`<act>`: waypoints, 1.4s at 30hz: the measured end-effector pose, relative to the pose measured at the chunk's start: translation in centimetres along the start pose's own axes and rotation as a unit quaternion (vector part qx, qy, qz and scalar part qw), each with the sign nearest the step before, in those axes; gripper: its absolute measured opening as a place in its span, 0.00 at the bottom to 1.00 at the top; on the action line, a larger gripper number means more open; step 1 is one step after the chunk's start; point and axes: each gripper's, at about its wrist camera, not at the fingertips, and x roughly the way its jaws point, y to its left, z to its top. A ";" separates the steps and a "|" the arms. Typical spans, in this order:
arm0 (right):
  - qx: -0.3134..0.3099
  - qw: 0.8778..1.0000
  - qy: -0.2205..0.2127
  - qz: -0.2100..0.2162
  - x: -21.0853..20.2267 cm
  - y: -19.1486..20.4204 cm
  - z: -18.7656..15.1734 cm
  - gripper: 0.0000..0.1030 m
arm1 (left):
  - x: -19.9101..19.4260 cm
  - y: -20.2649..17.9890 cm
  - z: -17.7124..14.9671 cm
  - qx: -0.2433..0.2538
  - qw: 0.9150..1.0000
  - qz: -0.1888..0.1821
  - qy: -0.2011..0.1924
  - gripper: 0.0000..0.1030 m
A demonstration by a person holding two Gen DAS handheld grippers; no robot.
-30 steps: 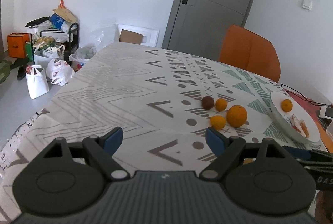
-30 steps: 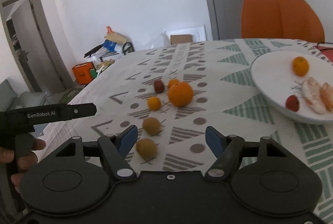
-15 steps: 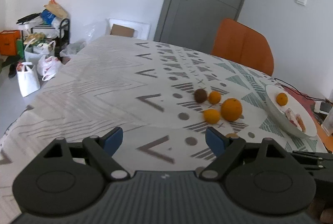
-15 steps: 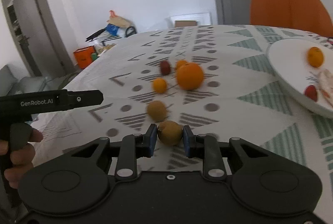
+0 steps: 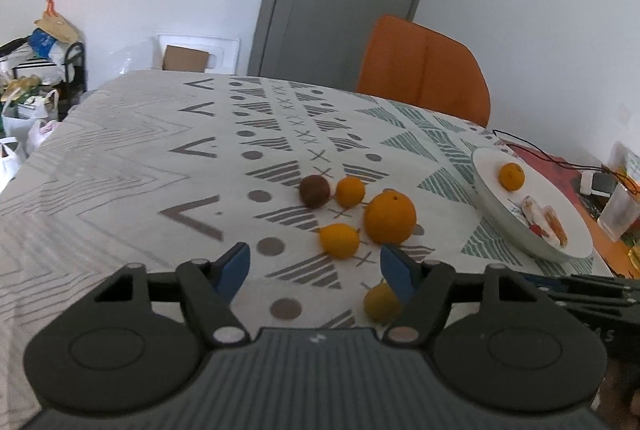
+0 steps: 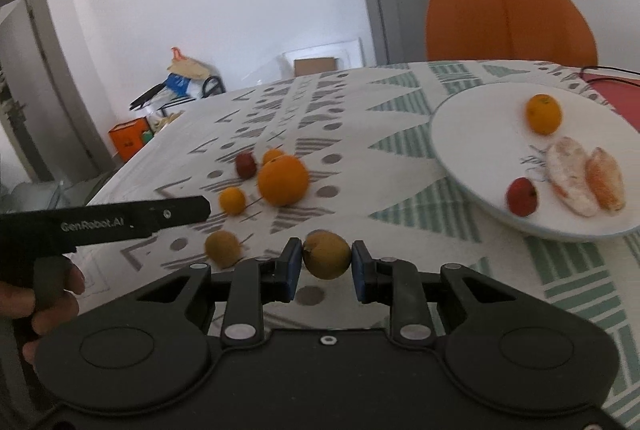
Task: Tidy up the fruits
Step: 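Grasp the brown round fruit with the right tool while the left tool grasps a small tangerine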
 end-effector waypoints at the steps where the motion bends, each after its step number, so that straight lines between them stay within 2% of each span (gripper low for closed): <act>1: 0.003 1.000 -0.002 -0.003 0.0 -0.2 0.1 0.24 | 0.5 -0.1 0.2 0.000 1.000 -0.002 0.002 0.65; 5: 0.013 1.000 -0.014 -0.014 -0.4 -0.8 0.3 0.24 | 2.6 -0.3 0.5 0.002 1.000 -0.005 0.018 0.56; 6: 0.014 1.000 -0.017 -0.015 -0.6 -1.0 0.4 0.24 | 2.8 -0.7 0.5 0.014 1.000 -0.001 0.010 0.54; 9: 0.013 0.999 -0.027 -0.018 -1.0 -1.1 0.7 0.24 | 3.3 -0.9 0.5 0.024 1.000 0.008 0.010 0.23; 11: 0.012 0.999 -0.032 -0.020 -1.2 -1.3 1.0 0.24 | 3.3 -0.7 0.9 0.010 1.000 0.004 0.016 0.23; 21: 0.016 0.998 -0.061 -0.030 -2.7 -2.5 2.2 0.24 | 1.6 -2.2 2.4 0.027 1.000 -0.006 -0.011 0.23; 30: 0.027 0.996 -0.074 -0.046 -4.4 -5.0 2.5 0.24 | 2.1 -5.7 3.6 0.042 0.998 -0.025 -0.025 0.23; 42: 0.055 0.994 -0.078 -0.058 -4.8 -9.1 2.4 0.24 | 3.8 -10.7 4.3 0.075 0.996 -0.051 -0.022 0.23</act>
